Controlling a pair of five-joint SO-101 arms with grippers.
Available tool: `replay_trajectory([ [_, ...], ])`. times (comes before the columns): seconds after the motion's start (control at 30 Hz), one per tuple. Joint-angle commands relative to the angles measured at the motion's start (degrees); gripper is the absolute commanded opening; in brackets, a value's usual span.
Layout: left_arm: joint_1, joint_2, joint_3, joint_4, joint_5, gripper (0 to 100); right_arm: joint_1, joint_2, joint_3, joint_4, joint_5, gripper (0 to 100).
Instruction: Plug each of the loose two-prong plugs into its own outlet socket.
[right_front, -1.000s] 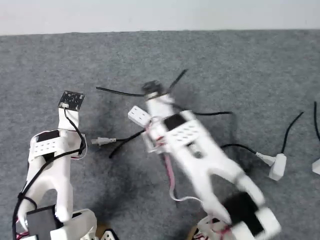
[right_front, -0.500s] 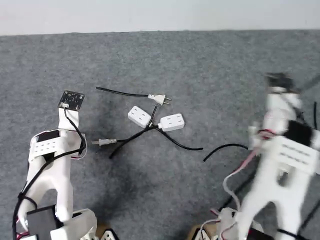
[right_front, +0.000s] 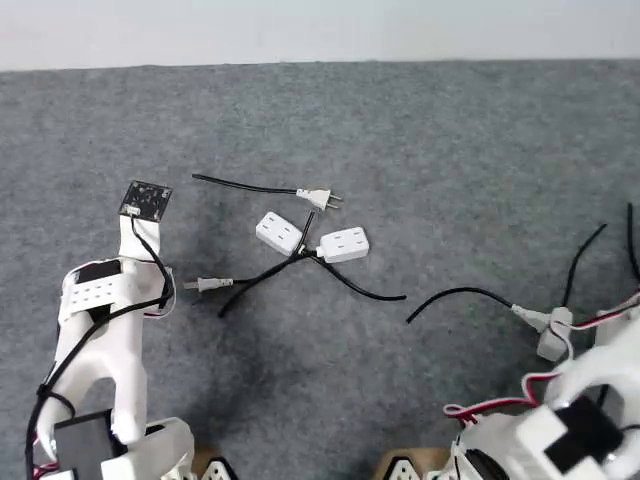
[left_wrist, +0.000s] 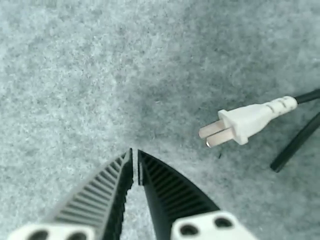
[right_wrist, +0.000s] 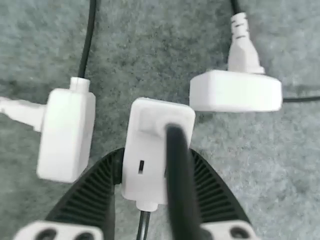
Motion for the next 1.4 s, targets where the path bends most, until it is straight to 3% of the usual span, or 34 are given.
replay_trajectory([
  [0.0, 0.7, -1.1, -1.1, -1.3, 0.6, 1, 0.6, -0.1, -3.7, -1.9, 1.5, 15.1],
  [0.13, 0.7, -1.1, -1.4, -1.5, 0.7, 1, -0.2, -3.5, -6.7, 2.0, 1.1, 30.4],
  [0.4, 0.7, -1.1, -1.0, -2.7, 0.8, 1, -6.3, -10.8, -18.0, 19.3, -5.6, 30.7],
  [0.63, 1.1, -1.4, -1.3, -1.3, 0.4, 4, -19.9, -11.4, -16.1, 25.9, -26.2, 30.6],
  [0.8, 9.8, -1.6, -1.7, -0.7, -5.0, 17, -29.4, -11.8, -4.8, 22.6, -32.3, 26.2],
  [0.93, 19.3, -1.1, -9.6, 3.7, -7.6, 18, -34.9, -11.8, 6.7, 14.5, -35.4, 24.5],
  [1.13, 33.5, 2.6, -23.0, 10.5, -7.7, 19, -35.6, -11.6, 16.3, 4.5, -35.0, 24.5],
  [1.27, 38.8, 12.5, -31.4, 10.5, -8.3, 19, -35.6, -11.7, 19.1, 1.6, -32.4, 24.5],
  [1.37, 41.8, 20.8, -38.4, 10.5, -12.5, 19, -33.7, -11.2, 19.3, -0.5, -31.6, 24.5],
])
